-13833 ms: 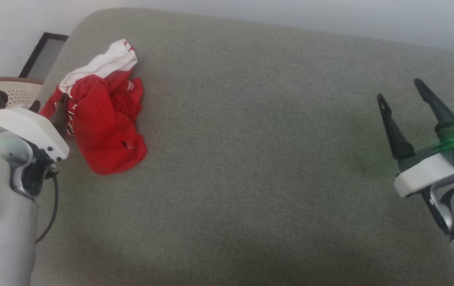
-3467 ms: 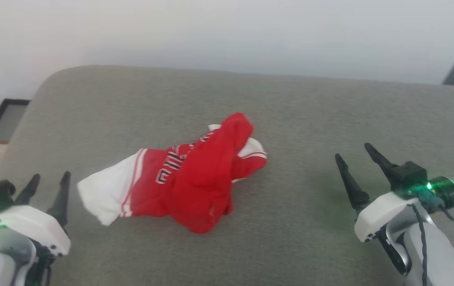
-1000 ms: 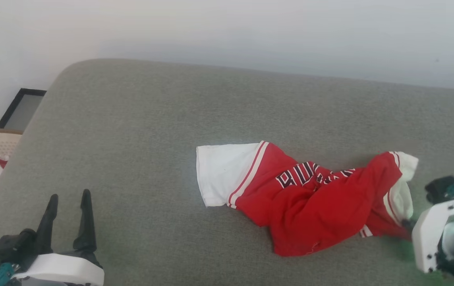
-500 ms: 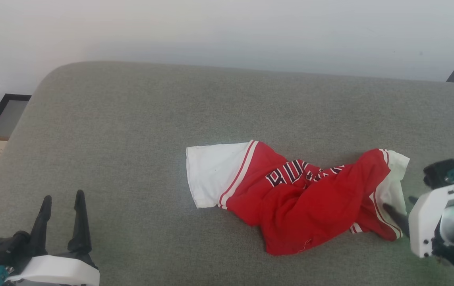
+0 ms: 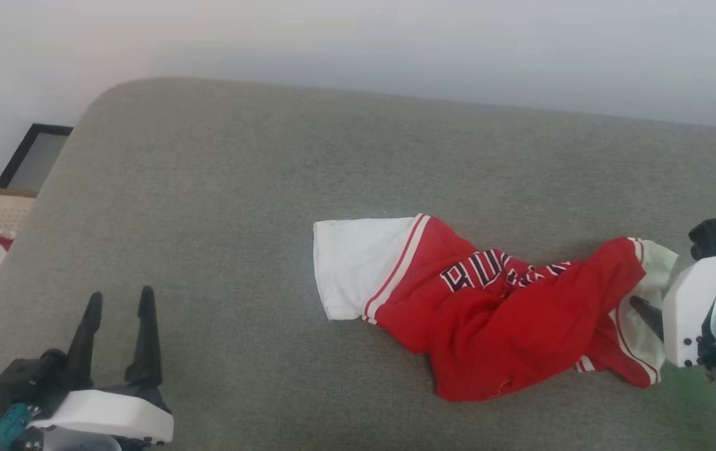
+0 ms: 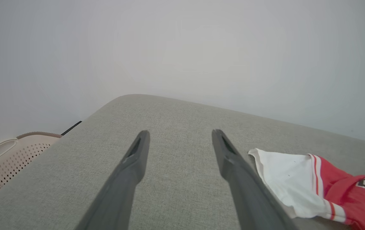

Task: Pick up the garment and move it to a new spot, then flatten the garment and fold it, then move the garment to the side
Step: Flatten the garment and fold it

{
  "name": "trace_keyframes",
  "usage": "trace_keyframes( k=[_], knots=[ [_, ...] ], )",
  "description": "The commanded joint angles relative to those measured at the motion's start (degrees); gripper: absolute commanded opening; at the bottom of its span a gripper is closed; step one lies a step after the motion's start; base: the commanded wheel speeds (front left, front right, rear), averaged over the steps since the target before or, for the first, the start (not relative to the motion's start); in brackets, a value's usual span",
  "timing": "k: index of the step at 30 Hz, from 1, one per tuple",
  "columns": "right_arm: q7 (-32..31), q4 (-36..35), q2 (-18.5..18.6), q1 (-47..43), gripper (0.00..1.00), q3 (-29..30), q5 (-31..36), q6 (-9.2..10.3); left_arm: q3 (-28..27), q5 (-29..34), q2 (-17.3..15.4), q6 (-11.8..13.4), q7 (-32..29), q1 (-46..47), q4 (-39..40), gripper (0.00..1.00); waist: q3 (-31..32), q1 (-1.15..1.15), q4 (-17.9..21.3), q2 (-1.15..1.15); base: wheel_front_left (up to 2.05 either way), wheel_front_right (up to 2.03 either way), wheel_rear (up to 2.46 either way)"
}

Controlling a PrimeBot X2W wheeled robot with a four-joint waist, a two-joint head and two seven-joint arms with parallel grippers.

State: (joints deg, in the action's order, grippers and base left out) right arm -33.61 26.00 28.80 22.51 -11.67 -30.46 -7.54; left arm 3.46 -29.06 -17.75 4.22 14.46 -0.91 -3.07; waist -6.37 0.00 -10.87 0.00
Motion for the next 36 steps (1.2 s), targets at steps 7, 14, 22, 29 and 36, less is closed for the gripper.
trace_keyframes(
  k=[7, 14, 22, 29, 36],
  knots=[
    [-1.1, 8.6, -0.6, 4.3, 0.0, -3.1, 0.0, 0.1, 0.9, 0.4, 0.4, -0.5, 0.2, 2.1, -1.0, 1.0, -1.7, 0.0, -1.9, 0.0, 0.0, 0.0, 0.0],
    [1.3, 12.9, -0.4, 7.0, 0.0, -5.5, -1.1, 0.13, 0.7, 1.1, 0.7, -0.4, 0.5, 3.0, -2.3, 1.0, -2.1, 0.0, -1.7, 0.0, 0.0, 0.0, 0.0],
    [2.4, 10.6, 1.1, 9.4, 0.0, -7.4, -2.4, 0.11, -0.7, 1.5, 0.9, -0.3, 0.7, 2.0, -2.8, 1.0, -1.6, 0.0, 0.2, 0.0, 0.0, 0.0, 0.0],
    [2.3, 5.2, 4.0, 8.4, 0.0, -8.1, -4.0, 0.11, -1.9, 1.5, 0.9, -0.7, 0.7, 1.1, -2.7, 1.0, -0.6, 0.0, 2.4, 0.0, 0.0, 0.0, 0.0],
    [2.6, -4.8, 8.7, 2.5, 0.0, -7.9, -7.3, 0.1, -2.8, 1.7, 0.8, -0.8, 0.7, 0.3, -2.1, 1.0, -0.2, 0.0, 4.2, 0.0, 0.0, 0.0, 0.0]
  ],
)
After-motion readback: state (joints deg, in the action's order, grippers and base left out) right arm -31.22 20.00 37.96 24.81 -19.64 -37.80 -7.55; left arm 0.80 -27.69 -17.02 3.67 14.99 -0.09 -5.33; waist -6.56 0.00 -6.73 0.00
